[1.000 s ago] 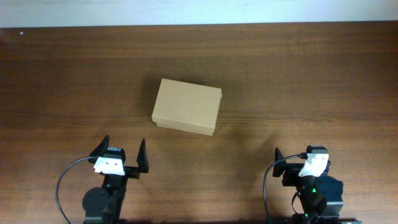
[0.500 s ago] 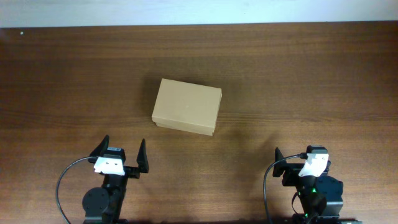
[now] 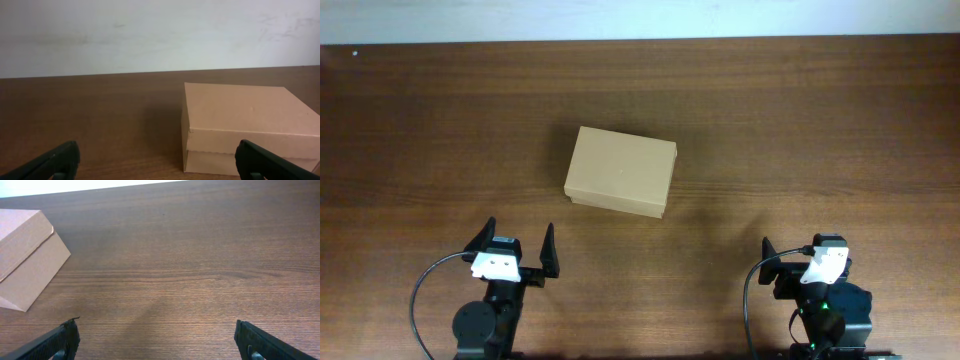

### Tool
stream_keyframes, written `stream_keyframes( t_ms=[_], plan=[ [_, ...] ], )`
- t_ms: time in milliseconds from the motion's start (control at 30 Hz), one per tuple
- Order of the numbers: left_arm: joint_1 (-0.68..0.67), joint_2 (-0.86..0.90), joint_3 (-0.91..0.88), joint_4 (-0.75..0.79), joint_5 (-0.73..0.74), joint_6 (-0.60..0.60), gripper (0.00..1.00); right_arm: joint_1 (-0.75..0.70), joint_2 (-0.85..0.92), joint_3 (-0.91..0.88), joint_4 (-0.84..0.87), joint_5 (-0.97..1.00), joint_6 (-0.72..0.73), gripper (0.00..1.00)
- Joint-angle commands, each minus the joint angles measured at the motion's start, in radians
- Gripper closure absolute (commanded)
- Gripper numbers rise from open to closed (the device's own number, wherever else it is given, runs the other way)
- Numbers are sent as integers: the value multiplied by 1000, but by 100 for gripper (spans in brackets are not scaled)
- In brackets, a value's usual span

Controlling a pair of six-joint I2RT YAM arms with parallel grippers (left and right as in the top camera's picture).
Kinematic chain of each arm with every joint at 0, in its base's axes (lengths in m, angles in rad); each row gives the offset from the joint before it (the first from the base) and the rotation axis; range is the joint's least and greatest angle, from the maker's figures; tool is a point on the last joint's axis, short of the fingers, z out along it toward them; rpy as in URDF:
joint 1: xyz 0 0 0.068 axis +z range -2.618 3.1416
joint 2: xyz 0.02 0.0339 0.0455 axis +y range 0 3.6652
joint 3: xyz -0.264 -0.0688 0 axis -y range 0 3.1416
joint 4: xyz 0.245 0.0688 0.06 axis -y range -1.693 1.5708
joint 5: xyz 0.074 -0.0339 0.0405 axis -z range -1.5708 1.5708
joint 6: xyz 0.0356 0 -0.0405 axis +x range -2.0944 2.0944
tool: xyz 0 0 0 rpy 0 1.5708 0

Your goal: Pack container

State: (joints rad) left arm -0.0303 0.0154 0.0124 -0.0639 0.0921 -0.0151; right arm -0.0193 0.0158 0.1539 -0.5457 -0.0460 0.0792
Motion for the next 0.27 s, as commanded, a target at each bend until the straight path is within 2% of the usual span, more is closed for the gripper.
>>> stream_keyframes(
  t_ms=[0, 233],
  plan=[
    [5, -10, -4, -5, -11, 16, 0, -7, -10, -7, 0, -6, 6, 1],
    [5, -10, -4, -5, -11, 16, 0, -7, -10, -7, 0, -5, 6, 1]
  ],
)
